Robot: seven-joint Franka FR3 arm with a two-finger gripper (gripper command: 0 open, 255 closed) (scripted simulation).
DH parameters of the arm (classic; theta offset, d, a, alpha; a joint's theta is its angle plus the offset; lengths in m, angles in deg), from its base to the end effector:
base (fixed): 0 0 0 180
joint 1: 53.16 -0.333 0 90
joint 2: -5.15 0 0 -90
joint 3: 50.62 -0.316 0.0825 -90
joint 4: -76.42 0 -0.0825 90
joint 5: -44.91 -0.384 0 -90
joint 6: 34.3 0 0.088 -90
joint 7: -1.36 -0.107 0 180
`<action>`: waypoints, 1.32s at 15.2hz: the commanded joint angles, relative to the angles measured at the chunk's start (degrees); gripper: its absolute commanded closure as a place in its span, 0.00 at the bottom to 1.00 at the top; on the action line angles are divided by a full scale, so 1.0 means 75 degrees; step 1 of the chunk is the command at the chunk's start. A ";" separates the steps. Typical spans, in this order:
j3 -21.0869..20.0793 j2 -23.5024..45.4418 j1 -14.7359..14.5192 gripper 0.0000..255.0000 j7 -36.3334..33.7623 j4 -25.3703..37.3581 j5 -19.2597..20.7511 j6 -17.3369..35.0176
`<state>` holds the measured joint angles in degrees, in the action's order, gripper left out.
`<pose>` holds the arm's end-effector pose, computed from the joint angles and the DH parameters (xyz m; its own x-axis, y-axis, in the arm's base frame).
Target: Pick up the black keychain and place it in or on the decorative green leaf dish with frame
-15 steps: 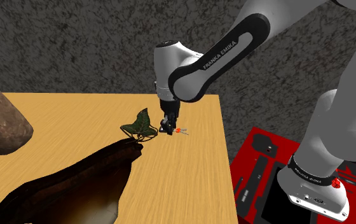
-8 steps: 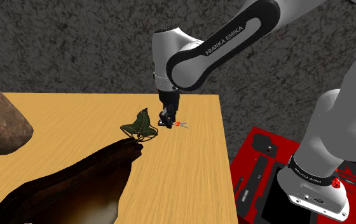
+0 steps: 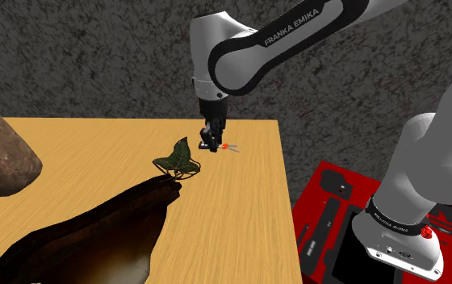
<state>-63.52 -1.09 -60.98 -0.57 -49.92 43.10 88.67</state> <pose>0.4804 0.1850 0.4310 0.9511 0.3052 0.0474 0.3058 -0.9521 -0.0046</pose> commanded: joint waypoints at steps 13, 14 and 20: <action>-0.0120 0.2623 -0.0184 1.00 -0.0552 0.3773 0.0699 -0.1227; -0.0117 0.2954 -0.0234 1.00 -0.0598 0.4238 0.0778 -0.1371; -0.0074 0.3844 -0.0380 1.00 -0.0703 0.5129 0.0979 -0.1394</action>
<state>-64.11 27.39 -63.82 -5.84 -11.26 50.35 77.64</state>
